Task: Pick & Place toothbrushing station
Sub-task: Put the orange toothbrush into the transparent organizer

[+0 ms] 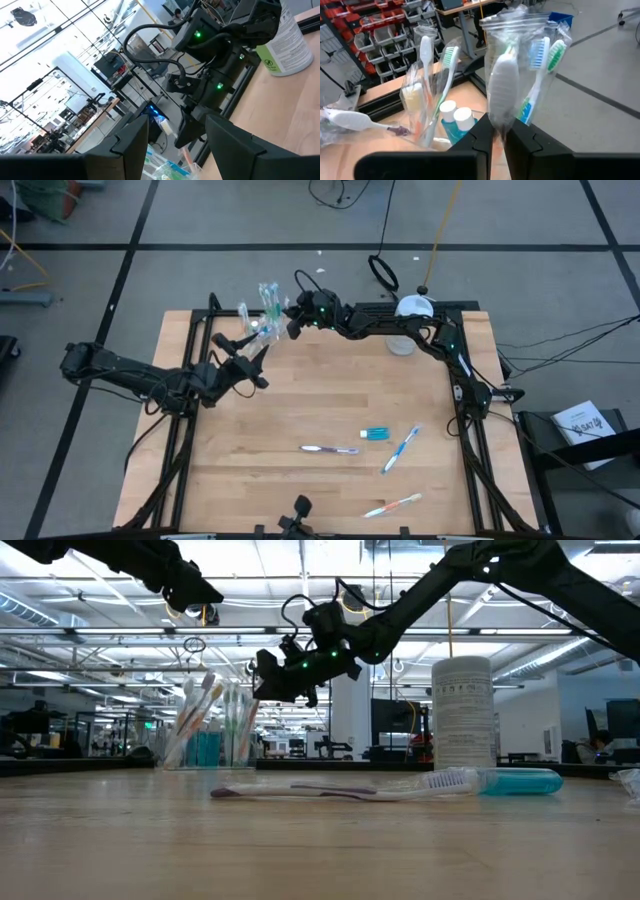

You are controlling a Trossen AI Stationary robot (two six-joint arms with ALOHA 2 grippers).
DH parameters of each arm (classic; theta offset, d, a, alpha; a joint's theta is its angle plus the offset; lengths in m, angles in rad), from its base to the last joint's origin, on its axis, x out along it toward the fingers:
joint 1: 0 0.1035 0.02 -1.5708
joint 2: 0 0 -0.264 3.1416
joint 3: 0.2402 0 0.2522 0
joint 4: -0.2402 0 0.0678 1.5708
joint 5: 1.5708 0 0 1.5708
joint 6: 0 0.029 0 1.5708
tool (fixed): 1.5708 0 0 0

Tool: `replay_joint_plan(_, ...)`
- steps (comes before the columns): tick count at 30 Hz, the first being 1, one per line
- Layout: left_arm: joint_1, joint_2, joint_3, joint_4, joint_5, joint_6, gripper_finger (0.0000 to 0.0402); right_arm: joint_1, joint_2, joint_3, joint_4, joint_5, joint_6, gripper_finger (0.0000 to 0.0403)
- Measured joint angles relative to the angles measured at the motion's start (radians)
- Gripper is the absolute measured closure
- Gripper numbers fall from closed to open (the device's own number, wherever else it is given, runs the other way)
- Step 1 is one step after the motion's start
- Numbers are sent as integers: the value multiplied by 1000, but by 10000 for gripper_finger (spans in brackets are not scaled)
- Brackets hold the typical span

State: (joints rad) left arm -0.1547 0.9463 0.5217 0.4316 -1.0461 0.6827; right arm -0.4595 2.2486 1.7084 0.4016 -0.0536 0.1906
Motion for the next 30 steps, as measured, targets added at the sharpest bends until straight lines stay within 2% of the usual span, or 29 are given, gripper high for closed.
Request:
replay_joint_plan(5, 0, 0, 0, 0, 1, -11, 199, 3, 0, 0, 11, -1, -80, 375)
replay_joint_plan(24, 0, 1, -1, -2, 1, -62, 199, 17, 0, 0, 43, 25, -120, 373)
replay_joint_plan(30, 0, 1, -1, -2, 10, -80, 199, 29, 0, 0, -6, 25, -124, 343)
